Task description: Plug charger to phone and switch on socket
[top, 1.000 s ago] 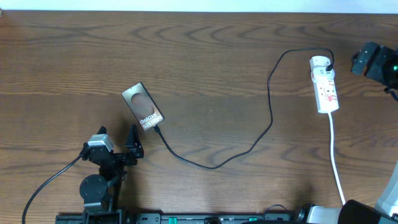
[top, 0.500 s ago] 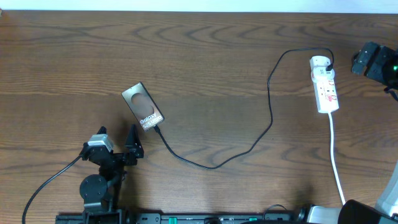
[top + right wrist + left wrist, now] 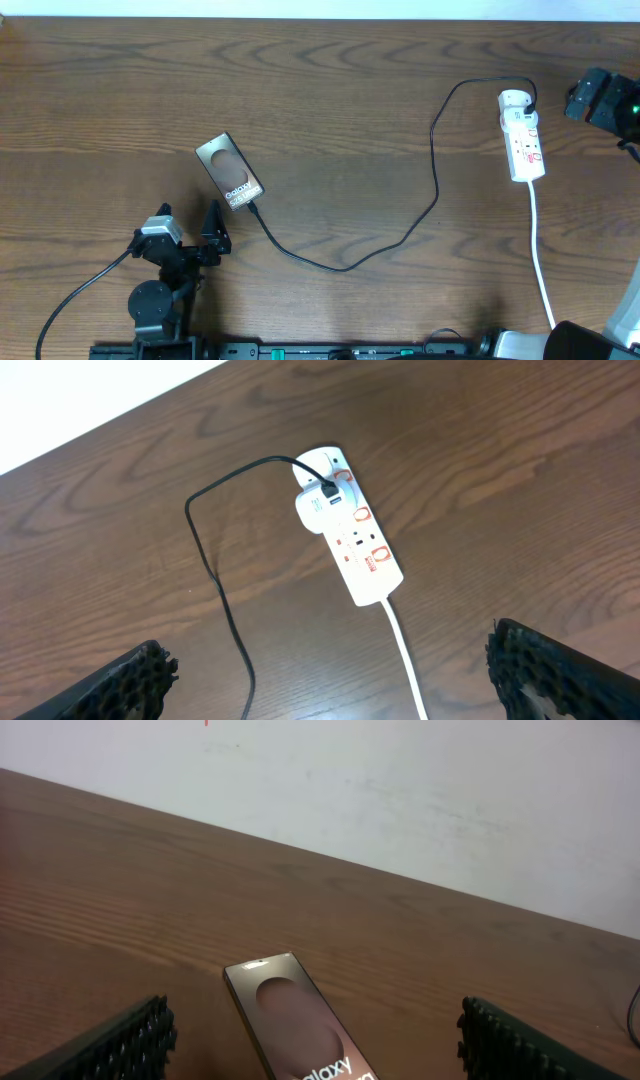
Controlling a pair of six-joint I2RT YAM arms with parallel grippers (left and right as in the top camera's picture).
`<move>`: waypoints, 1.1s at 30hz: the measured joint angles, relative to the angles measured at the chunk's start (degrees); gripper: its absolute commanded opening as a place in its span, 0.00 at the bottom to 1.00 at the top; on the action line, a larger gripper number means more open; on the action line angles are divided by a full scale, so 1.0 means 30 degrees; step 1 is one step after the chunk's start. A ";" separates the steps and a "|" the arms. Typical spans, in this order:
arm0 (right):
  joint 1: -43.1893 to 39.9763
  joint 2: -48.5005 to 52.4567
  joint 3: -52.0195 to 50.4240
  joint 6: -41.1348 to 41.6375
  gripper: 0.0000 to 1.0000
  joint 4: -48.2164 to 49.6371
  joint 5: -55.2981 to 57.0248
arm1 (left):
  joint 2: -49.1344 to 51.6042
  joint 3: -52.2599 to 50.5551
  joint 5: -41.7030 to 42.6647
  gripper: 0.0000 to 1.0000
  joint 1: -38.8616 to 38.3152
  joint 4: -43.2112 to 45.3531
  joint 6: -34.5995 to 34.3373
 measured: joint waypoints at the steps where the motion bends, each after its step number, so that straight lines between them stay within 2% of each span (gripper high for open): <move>1: 0.0000 0.0000 0.0000 -0.0007 0.99 -0.0007 0.0007 | 0.0007 0.0000 0.0000 0.90 0.0000 0.0000 0.0000; 6: 0.0022 -0.0051 -0.0073 0.0000 0.99 0.0488 0.0117 | 0.0000 0.0000 0.0000 0.90 0.0000 0.0000 0.0000; 8: 0.0211 -0.0386 -0.0532 0.0022 0.99 0.1698 0.0051 | 0.0007 0.0000 0.0000 0.90 0.0000 0.0000 0.0000; 10: 0.0925 -0.1508 -0.1770 0.0036 0.99 0.4255 -0.0204 | 0.0007 0.0000 0.0000 0.90 0.0000 -0.0007 0.0000; 12: 0.1851 -0.3126 -0.3796 0.0036 0.99 0.7905 -0.0328 | 0.0000 0.0000 0.0000 0.90 0.0000 -0.0015 0.0000; 20: 0.4393 -0.9639 -1.2415 -0.0007 0.99 1.8855 -0.0663 | 0.0007 0.0007 -0.0029 0.90 0.0000 -0.0029 0.0000; 29: 0.5566 -1.5504 -2.2637 -0.0306 0.99 2.7824 -0.0736 | 0.0007 0.0007 -0.0058 0.90 0.0000 -0.0029 -0.0007; 33: 0.5712 -1.7544 -2.6287 -0.0583 0.99 2.9806 -0.0743 | 0.0007 0.0007 -0.0066 0.90 0.0000 -0.0029 0.0000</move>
